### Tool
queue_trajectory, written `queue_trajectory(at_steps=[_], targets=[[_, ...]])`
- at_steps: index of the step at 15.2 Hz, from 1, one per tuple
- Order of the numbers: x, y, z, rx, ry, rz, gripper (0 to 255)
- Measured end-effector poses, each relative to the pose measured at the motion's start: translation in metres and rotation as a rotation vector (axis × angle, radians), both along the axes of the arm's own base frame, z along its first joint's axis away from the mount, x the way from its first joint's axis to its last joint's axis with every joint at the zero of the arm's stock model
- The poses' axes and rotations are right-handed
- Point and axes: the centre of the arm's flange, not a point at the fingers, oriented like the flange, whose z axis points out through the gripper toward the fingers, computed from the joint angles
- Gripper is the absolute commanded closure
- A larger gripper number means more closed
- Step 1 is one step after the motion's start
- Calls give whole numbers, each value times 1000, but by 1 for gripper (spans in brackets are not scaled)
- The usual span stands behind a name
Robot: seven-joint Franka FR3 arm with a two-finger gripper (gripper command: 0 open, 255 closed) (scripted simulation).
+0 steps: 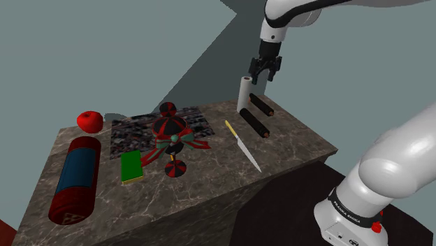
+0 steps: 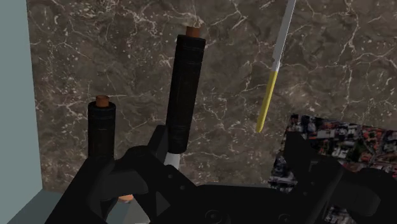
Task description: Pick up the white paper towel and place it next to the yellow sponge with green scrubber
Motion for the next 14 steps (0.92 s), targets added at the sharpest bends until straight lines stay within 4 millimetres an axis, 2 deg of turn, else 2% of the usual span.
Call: queue_trajectory(at_steps=[5,14], targets=[[50,-28,-19,-15,-11,-46,0],[146,-95,-38,-42,-31,-129,0]])
